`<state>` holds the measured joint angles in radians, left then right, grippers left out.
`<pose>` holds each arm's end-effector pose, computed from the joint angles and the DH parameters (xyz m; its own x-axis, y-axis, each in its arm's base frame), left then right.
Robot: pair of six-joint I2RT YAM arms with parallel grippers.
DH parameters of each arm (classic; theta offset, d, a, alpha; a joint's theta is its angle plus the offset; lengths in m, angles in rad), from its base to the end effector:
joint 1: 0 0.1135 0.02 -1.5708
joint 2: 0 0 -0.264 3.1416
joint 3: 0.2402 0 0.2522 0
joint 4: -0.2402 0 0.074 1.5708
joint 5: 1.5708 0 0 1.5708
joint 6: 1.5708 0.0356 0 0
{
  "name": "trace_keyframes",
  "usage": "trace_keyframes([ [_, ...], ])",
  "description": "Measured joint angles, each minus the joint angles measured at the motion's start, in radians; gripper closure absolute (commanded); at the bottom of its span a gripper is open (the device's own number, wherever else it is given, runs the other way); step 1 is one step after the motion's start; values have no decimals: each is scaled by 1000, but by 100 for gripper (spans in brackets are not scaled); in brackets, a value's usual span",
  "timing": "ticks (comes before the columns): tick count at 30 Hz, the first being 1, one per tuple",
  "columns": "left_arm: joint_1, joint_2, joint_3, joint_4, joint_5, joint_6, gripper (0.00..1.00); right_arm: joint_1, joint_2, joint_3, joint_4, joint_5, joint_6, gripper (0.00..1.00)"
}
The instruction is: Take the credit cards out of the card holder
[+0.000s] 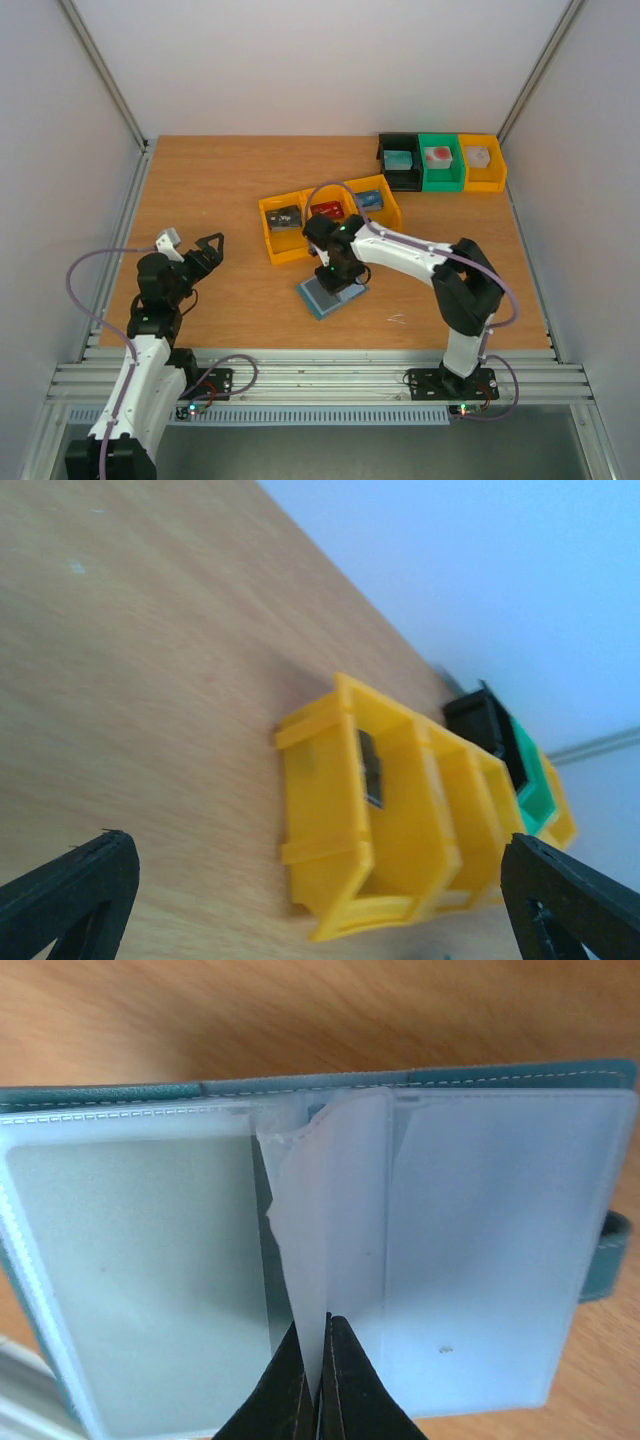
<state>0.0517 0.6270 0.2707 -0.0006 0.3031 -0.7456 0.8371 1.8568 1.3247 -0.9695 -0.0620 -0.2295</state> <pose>0.1582 -0.0025 0.2015 -0.4124 -0.6697 -0.6176 -0.0677 0.6986 -0.7123 0.2284 0.2567 0.1849 -0.4812 -0.8728 -0.0814 -0.8766 0.4792 0.0445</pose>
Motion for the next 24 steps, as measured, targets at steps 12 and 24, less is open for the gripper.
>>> trace_keyframes([
  [12,-27,-45,53,171,386,-31,1,-6,-322,352,-129,-86,-78,99],
  [24,-319,21,356,119,441,119,0,116,-190,679,-156,185,88,99],
])
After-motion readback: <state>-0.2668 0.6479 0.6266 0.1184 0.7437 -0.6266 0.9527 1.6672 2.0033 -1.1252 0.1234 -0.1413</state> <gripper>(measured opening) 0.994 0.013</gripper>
